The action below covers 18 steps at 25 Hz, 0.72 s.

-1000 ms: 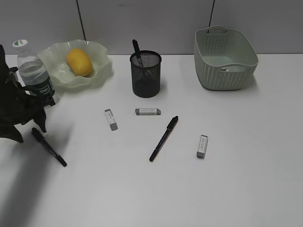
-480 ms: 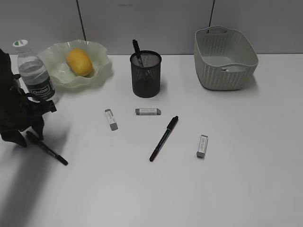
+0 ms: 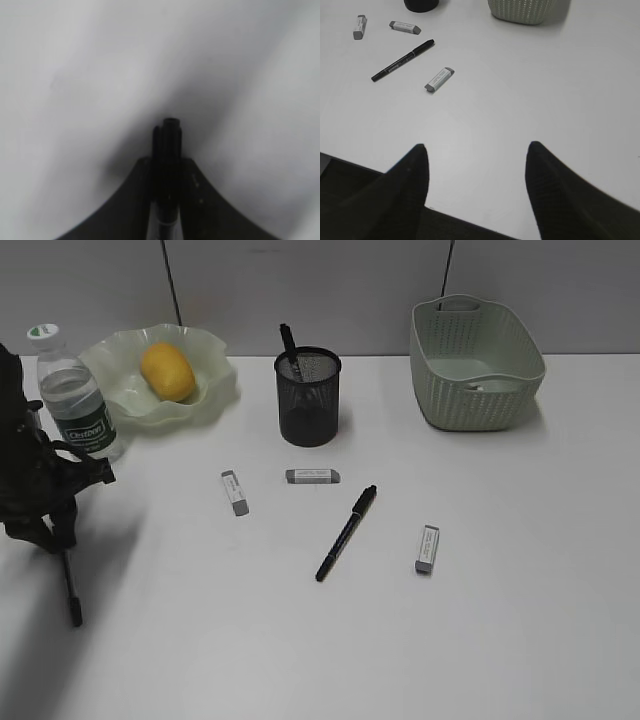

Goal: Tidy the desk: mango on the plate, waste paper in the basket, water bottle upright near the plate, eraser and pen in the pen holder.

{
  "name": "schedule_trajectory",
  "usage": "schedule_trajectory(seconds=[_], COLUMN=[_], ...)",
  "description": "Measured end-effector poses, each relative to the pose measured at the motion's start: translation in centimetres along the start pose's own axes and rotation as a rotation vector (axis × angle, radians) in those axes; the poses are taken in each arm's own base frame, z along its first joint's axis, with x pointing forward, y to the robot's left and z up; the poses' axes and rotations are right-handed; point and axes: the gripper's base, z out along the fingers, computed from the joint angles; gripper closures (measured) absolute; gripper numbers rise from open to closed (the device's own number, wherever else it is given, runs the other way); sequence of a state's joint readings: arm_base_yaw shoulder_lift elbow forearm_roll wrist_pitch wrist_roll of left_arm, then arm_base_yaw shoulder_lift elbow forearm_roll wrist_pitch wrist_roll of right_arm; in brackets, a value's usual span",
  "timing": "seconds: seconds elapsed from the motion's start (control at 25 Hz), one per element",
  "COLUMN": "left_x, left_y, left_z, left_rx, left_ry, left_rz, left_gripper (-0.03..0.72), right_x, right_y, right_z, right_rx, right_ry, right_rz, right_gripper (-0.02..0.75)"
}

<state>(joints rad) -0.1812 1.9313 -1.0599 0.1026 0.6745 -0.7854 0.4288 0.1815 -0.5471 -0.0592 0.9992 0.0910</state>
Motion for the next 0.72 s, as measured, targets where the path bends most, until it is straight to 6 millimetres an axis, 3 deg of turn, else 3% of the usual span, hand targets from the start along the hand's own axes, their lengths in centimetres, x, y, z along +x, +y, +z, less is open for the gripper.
schedule_trajectory(seconds=[0.12,0.4,0.72], left_x=[0.0,0.3,2.0], left_y=[0.1,-0.5,-4.3], left_z=[-0.9,-5.0,-10.5], left_rx=[0.009,0.116,0.353], left_ry=[-0.009,-0.07,-0.27], left_rz=[-0.003,0.031,0.162], left_gripper=[0.555,0.555,0.555], right_x=[0.0,0.0,0.0], right_y=[0.0,0.0,0.0], right_z=[0.0,0.0,0.0], right_rx=[0.0,0.0,0.0], right_ry=[-0.002,-0.005,-0.005], right_rz=[0.0,0.0,0.0], right_gripper=[0.253,0.253,0.253])
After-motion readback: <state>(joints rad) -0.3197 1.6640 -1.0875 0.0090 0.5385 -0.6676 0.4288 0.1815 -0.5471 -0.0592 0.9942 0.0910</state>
